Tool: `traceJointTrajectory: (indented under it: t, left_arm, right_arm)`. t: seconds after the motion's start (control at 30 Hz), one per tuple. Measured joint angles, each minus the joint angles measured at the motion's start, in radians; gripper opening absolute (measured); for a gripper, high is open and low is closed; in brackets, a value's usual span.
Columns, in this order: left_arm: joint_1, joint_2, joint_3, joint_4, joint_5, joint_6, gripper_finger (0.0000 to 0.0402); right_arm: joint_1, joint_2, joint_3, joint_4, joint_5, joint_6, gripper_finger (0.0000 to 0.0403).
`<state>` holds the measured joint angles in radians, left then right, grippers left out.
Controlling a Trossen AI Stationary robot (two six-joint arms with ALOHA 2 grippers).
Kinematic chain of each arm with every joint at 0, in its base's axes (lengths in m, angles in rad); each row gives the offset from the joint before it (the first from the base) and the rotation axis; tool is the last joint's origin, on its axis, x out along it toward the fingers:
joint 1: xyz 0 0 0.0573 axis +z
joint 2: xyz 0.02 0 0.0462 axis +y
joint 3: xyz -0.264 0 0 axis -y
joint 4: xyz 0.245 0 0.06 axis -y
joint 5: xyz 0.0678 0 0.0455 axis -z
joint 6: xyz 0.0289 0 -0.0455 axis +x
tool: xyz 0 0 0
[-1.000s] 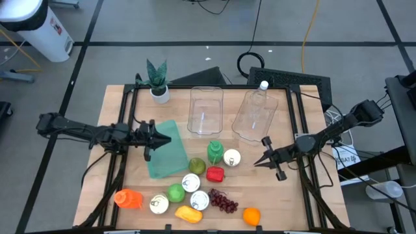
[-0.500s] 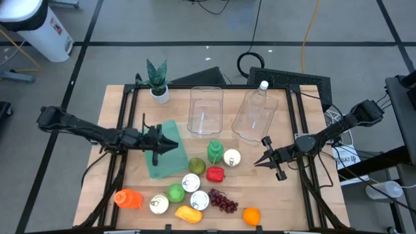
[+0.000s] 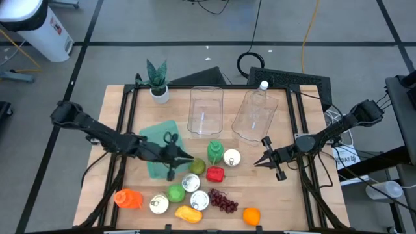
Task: Pick & Place Food Item
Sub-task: Put the pear into the left transparent bin
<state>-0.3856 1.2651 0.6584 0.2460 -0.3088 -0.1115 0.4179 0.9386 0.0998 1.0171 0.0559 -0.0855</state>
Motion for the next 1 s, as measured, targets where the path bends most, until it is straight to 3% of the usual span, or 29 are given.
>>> traceJointTrajectory:
  t: [0.1, 0.27, 0.4, 0.53, 0.7, 1.0]
  left_arm:
    - [-0.035, 0.087, 0.109, -0.108, -0.048, 0.092, 0.0109]
    - [-0.046, 0.177, 0.22, -0.289, -0.082, 0.072, 0.0205]
    - [-0.024, 0.202, 0.24, -0.395, -0.085, 0.018, 0.0289]
    - [-0.001, 0.201, 0.229, -0.409, -0.077, -0.01, 0.0337]
    - [0.012, 0.201, 0.228, -0.451, -0.042, -0.033, 0.0345]
    - [0.037, 0.201, 0.227, -0.459, -0.023, -0.058, 0.0295]
  right_arm:
    - [0.0, 0.0, 0.0, -0.005, 0.0, 0.013, 0.0018]
    - [0.0, 0.0, 0.0, -0.021, 0.0, 0.019, 0.0018]
    - [0.0, 0.0, 0.0, -0.021, 0.0, 0.018, 0.0018]
    - [0.0, 0.0, 0.0, -0.02, 0.0, 0.018, 0.0018]
    - [0.0, 0.0, 0.0, -0.02, 0.0, 0.012, 0.0018]
    - [0.0, 0.0, 0.0, -0.02, 0.0, -0.001, 0.0018]
